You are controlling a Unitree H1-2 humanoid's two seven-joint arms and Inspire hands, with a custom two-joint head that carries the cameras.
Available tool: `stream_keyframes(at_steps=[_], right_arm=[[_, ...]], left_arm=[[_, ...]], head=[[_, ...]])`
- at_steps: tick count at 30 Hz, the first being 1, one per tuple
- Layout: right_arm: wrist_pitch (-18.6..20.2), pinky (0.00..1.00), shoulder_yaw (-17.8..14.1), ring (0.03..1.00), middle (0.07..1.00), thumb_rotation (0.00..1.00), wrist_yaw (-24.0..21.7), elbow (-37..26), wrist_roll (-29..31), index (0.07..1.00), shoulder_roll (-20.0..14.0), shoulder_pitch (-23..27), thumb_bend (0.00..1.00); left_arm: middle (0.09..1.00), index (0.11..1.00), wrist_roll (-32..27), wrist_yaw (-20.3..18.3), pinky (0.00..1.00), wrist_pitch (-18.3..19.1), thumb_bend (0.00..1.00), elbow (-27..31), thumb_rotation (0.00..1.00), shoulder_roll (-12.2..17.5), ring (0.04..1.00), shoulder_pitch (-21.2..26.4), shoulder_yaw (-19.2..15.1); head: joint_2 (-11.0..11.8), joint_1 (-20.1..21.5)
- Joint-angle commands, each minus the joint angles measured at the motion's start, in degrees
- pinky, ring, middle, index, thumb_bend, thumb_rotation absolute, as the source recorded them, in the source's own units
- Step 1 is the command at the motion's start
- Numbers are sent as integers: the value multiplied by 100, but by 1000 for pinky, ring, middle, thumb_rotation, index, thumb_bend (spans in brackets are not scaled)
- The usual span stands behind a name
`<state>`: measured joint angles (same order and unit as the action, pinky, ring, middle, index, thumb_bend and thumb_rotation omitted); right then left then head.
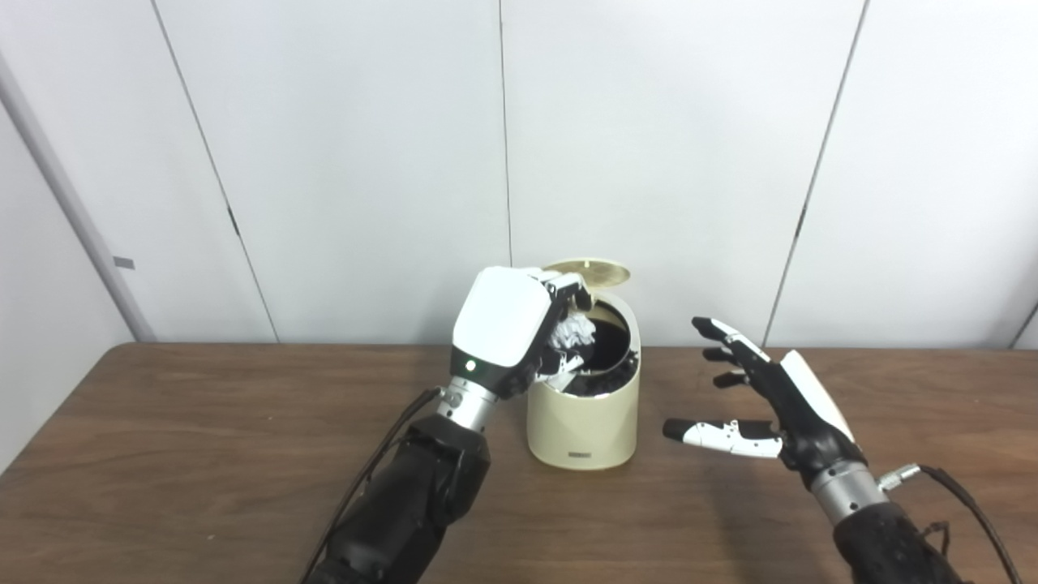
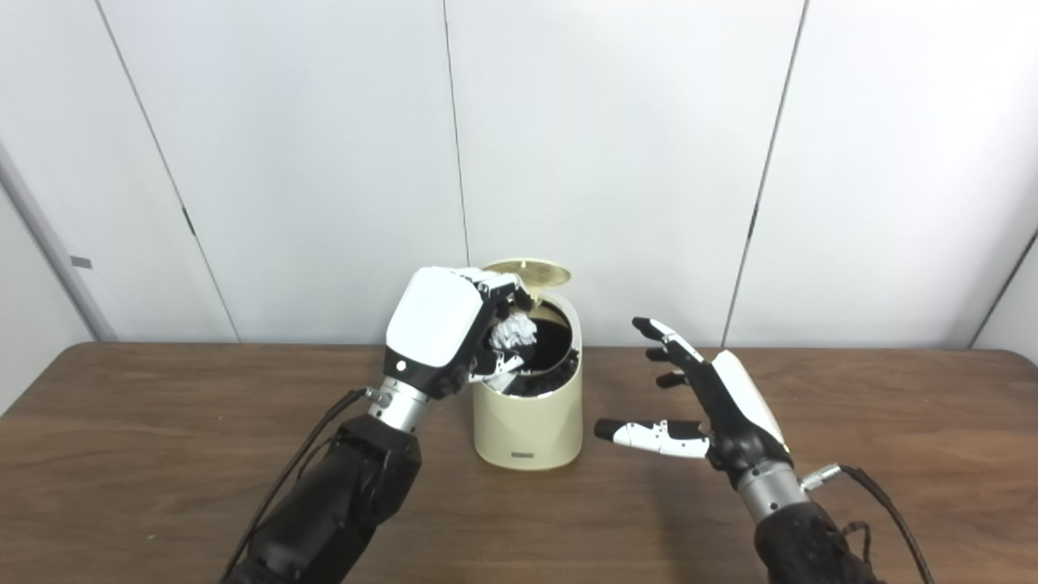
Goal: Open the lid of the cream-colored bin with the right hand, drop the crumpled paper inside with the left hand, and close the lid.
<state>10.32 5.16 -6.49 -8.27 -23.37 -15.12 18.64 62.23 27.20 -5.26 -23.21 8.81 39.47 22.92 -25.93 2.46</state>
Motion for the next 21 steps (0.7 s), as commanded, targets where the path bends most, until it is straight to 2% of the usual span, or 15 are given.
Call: stream_keyframes(at_steps=[1,5,6,9,21], right_arm=[[-186,701,-59,834,909,455,77,-154,26,897,-61,151,812],[-154,691,-38,828,909,463,68,-178,-12,898,-63,144,814],[-148,688,-35,826,909,465,65,-184,-16,899,-63,143,814],[-142,689,-33,831,914,468,53,-184,-15,901,-70,144,812],[-93,672,-27,830,916,489,35,-206,-3,902,-53,142,823]], left_arm=[[482,505,-22,-71,412,89,522,285,0,82,485,231,6],[490,497,-79,-244,417,114,522,455,0,114,516,185,4],[491,586,-86,-269,420,119,537,482,0,117,521,178,4],[491,649,-90,-296,427,137,547,532,0,122,527,163,9],[491,649,-101,-367,421,181,548,674,0,165,521,119,15]], head=[[-1,3],[-21,-14],[-21,-14],[-21,-14],[-58,-44]])
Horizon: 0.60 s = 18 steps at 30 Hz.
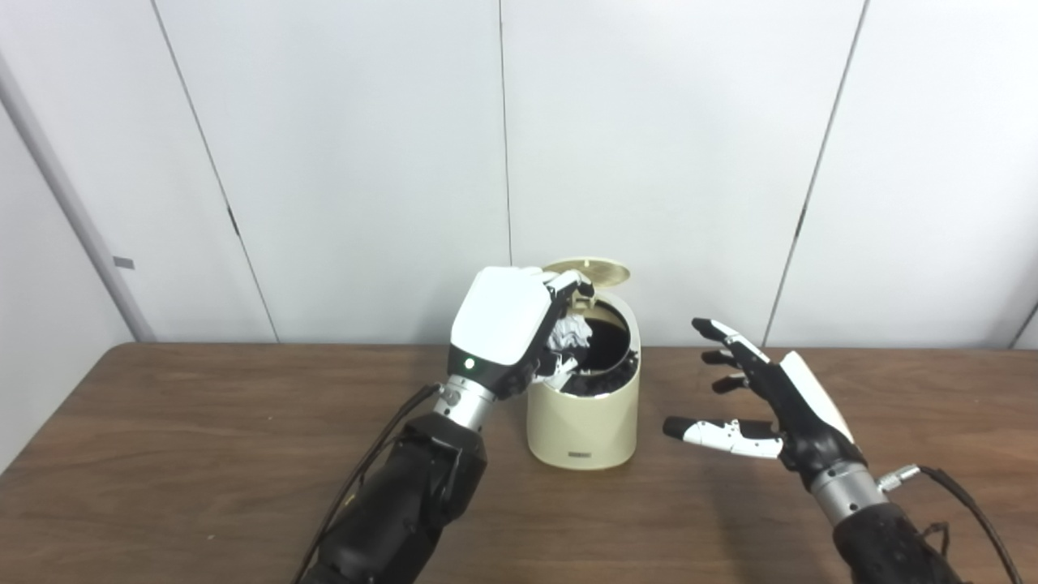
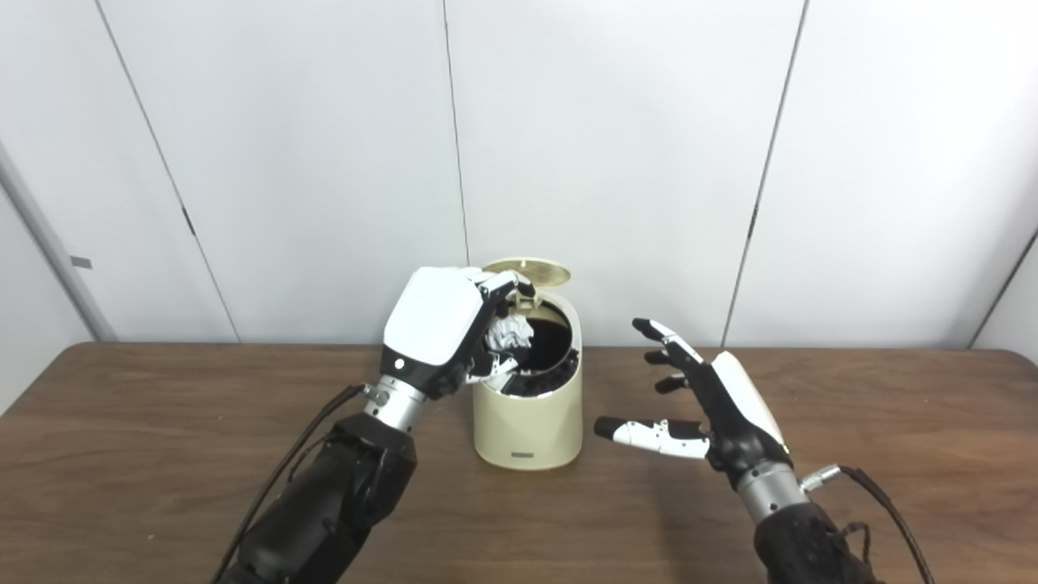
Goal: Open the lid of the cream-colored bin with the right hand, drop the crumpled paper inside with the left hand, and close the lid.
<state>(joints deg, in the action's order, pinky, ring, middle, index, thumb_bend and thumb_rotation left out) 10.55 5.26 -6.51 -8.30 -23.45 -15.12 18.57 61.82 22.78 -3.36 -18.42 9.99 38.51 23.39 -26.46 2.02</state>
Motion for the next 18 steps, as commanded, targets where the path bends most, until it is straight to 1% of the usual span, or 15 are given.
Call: stream_keyframes(at_steps=[1,6,8,9,10,11,13,15,18], right_arm=[[-116,674,-36,831,918,487,34,-202,9,903,-54,147,822],[-137,683,-34,839,918,482,42,-197,5,904,-62,144,818],[-122,689,-45,841,920,477,37,-208,24,905,-57,143,817],[-146,692,-53,842,920,473,46,-185,40,904,-57,144,818],[-168,696,-57,842,917,471,56,-162,45,902,-61,146,821],[-181,697,-60,841,916,474,62,-148,49,901,-62,147,821],[-145,696,-59,839,915,477,55,-175,47,899,-55,148,822],[-80,699,-56,842,917,470,34,-221,49,900,-40,149,817],[-135,702,-50,843,919,464,53,-179,43,902,-55,148,810]], left_arm=[[491,649,-49,72,422,-3,548,209,0,51,520,215,-32],[491,646,-55,105,425,-19,548,224,0,53,521,218,-43],[491,648,-65,54,419,-9,547,249,0,53,519,215,-43],[520,651,-72,17,418,-1,728,264,122,54,521,211,-43],[540,656,-85,-27,419,4,842,278,202,54,524,208,-44],[548,661,-101,-56,420,5,887,290,233,53,528,202,-48],[557,673,-127,-91,427,5,940,317,267,53,532,192,-54],[568,687,-158,-89,431,-9,966,325,292,61,535,189,-53],[579,704,-181,-76,432,-34,989,335,323,77,536,188,-46]], head=[[-5,0],[-20,-3],[-20,-3],[-20,-3],[-20,-3],[-20,-3],[-31,-11],[-33,-19],[-33,-19]])
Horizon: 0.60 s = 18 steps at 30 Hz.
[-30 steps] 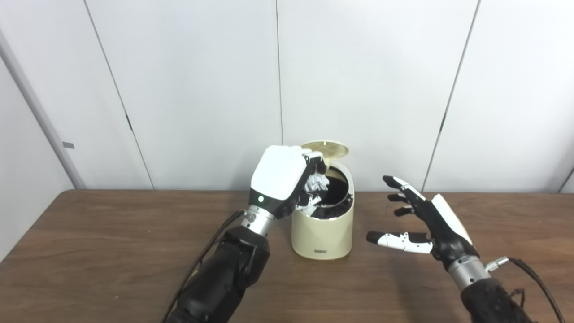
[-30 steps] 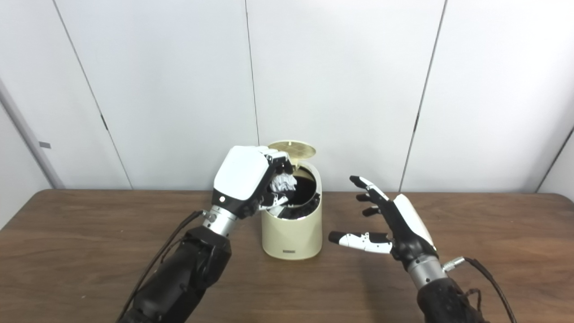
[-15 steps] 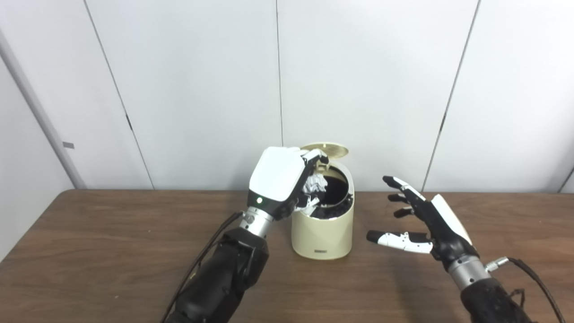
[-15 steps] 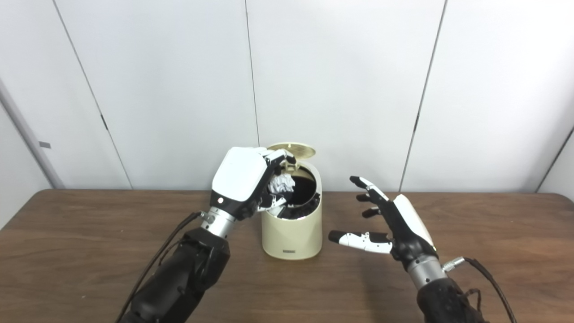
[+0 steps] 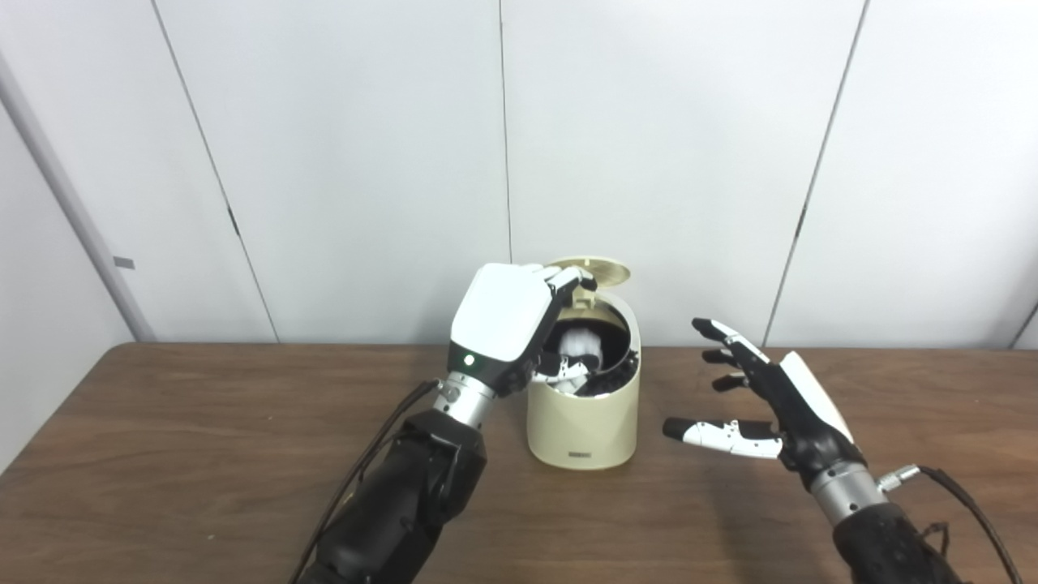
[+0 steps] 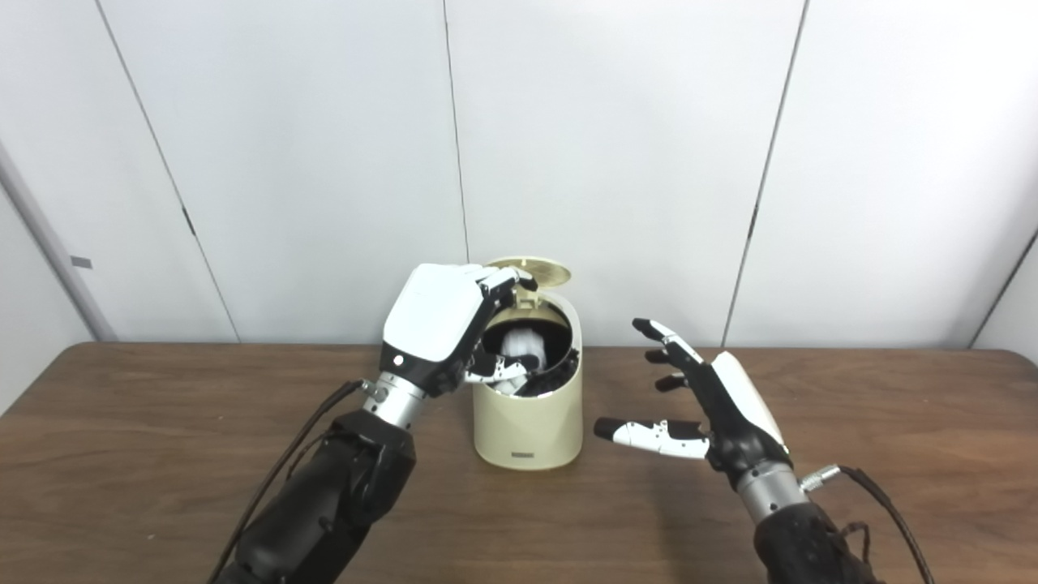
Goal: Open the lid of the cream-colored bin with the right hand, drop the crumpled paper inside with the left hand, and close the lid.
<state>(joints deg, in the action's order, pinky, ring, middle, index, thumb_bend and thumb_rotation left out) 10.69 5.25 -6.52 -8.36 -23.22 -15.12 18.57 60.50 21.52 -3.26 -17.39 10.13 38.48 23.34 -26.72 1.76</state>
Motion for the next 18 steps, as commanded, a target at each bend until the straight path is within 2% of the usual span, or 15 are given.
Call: stream_keyframes(at_steps=[1,6,14,18], right_arm=[[-146,699,-44,842,919,462,57,-178,11,902,-51,148,810],[-122,690,-38,839,921,454,54,-180,13,902,-32,152,806],[-156,702,-45,848,924,451,47,-184,46,904,-42,145,802],[-264,712,-80,852,922,457,79,-133,114,901,-55,135,809]], left_arm=[[580,707,-42,47,432,-44,990,244,333,72,536,189,-36],[590,711,-36,-7,441,-36,984,318,349,105,543,179,-32],[592,704,-10,-118,445,3,968,395,315,109,547,171,-39],[586,687,-24,-34,422,-50,952,393,287,110,528,157,-50]], head=[[-5,-4],[-12,-4],[-31,-10],[-31,-10]])
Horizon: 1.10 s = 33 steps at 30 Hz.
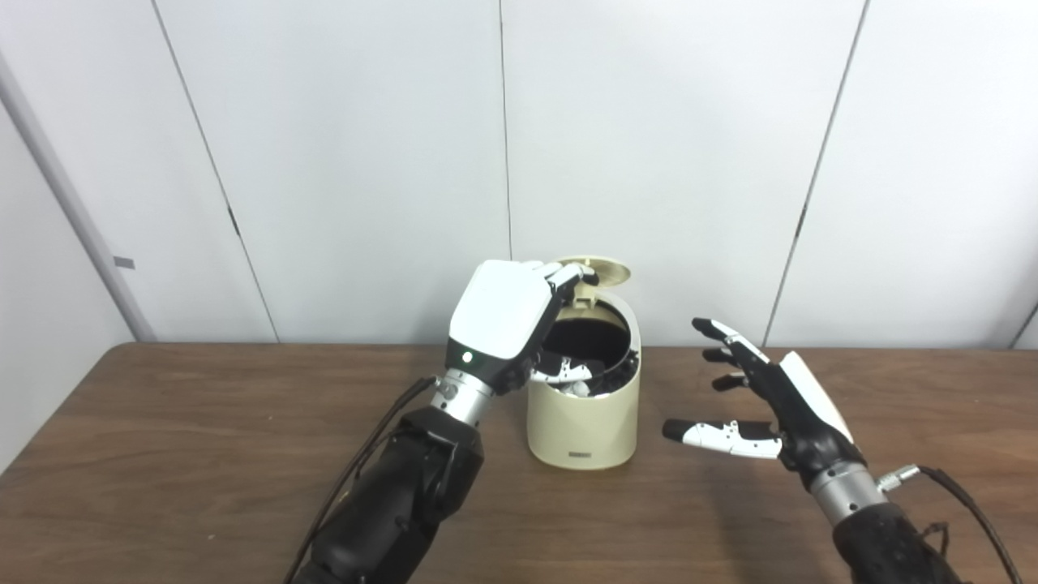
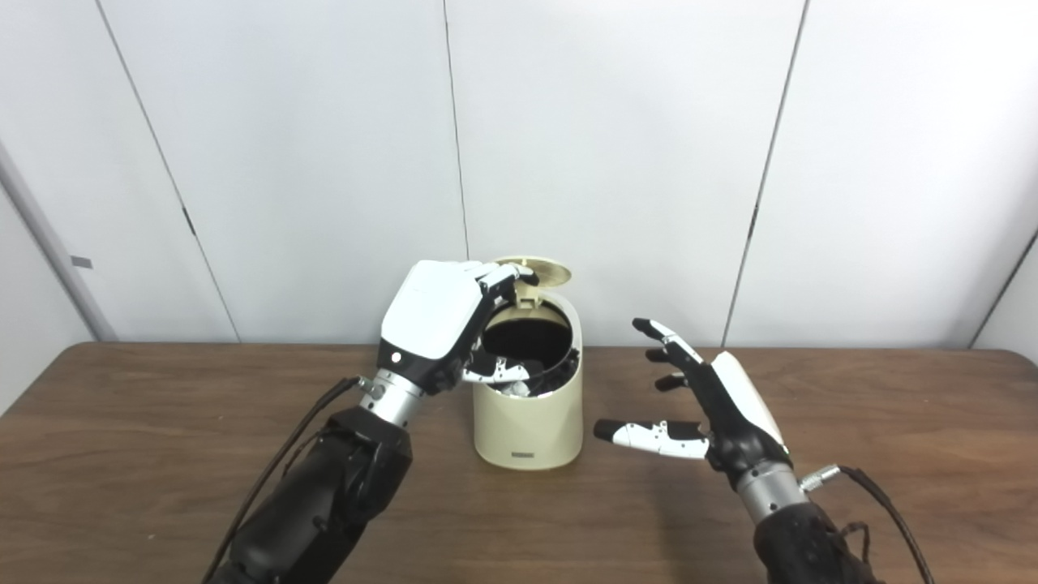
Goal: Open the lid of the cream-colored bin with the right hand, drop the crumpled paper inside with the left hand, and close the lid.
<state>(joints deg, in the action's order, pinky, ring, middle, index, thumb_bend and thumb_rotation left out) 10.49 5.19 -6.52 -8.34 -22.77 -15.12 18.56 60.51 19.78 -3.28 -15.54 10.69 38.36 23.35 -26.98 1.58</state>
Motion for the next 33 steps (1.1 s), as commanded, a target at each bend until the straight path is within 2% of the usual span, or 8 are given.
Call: stream_keyframes(at_steps=[1,5,9,13,19,23,27,33], right_arm=[[-265,713,-87,853,921,456,88,-133,95,900,-51,137,809],[-275,744,-117,851,905,435,164,-167,86,888,-38,157,810],[-396,782,-149,858,916,448,187,-82,114,888,-66,234,804],[-441,785,-188,877,957,437,140,-65,202,887,-51,367,792],[-435,737,-165,861,1000,421,156,-62,126,866,-60,609,798],[-394,762,-87,895,933,451,105,-63,-43,862,-103,794,783],[-475,749,2,871,885,489,8,-78,-107,854,-178,964,760],[-778,666,184,790,843,463,-27,34,-194,825,-280,1387,718]], left_arm=[[585,683,-62,162,417,-79,948,226,282,53,524,151,-68],[547,622,-534,253,324,-376,819,467,200,34,446,-71,-284],[522,594,-1023,285,329,-698,738,854,100,53,439,-376,-575],[536,598,-1414,92,359,-782,701,1336,88,68,459,-681,-894],[582,611,-2462,-551,404,-455,721,2224,101,-52,509,-1181,-1452],[657,668,-3215,-935,446,-209,700,2673,148,-143,587,-1532,-1803],[681,706,-3752,-1169,474,-175,674,2808,115,-126,610,-1837,-2064],[694,732,-4153,-1408,525,-178,684,2754,182,-44,646,-2245,-2320]], head=[[-5,8],[54,-8],[94,4],[123,9],[158,-3],[161,-11],[169,-11],[189,-11]])
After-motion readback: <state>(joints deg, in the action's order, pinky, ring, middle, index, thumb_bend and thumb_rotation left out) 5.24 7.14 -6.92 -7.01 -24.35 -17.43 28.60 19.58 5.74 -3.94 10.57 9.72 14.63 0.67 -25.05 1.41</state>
